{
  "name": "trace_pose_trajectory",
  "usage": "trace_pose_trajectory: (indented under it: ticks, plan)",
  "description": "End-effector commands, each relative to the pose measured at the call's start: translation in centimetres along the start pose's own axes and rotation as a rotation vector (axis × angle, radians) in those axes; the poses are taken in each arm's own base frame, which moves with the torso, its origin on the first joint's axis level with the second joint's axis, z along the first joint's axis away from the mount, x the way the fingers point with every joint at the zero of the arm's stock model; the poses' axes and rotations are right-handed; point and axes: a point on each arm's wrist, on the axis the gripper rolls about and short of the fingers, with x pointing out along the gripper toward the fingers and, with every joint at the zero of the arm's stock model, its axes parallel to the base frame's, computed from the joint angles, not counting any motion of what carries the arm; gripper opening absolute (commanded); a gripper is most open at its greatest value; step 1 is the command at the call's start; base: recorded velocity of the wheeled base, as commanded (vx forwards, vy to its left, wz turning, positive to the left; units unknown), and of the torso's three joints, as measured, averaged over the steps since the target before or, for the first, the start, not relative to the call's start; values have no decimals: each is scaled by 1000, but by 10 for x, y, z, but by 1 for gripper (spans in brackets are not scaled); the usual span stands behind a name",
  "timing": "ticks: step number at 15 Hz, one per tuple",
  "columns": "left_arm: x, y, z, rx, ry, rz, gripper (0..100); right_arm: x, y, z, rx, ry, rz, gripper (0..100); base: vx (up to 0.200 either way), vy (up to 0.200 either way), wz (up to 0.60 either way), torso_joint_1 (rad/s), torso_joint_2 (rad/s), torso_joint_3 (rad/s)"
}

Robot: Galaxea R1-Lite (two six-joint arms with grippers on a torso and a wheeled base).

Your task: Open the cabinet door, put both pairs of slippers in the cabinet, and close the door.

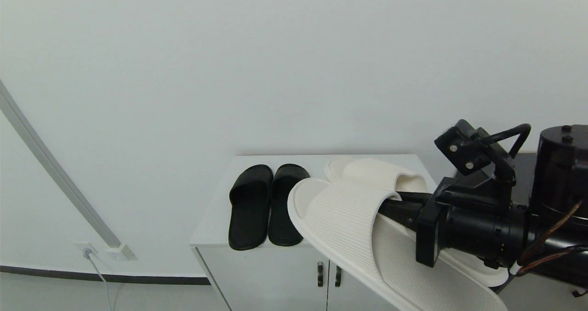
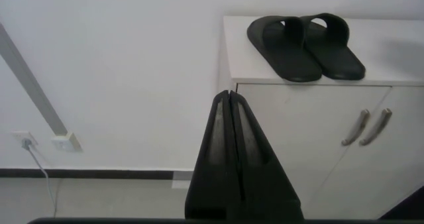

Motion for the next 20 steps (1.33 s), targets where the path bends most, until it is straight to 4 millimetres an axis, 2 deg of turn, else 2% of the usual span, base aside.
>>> trace_pose_trajectory:
  ticks: [1, 4, 20]
  plan:
    - [0, 0, 0, 3, 0, 0, 0, 1, 0, -2, 1, 6, 0, 0, -200, 0, 0, -7, -7, 7]
    - [0, 0, 0, 6, 0, 0, 0, 2, -1, -4, 2, 13, -3, 0, -200, 0, 0, -1, 2, 2]
    - [0, 0, 0, 6, 0, 0, 0, 4, -3, -17, -15, 62, -9, 0, 0, 0, 0, 0, 0, 0]
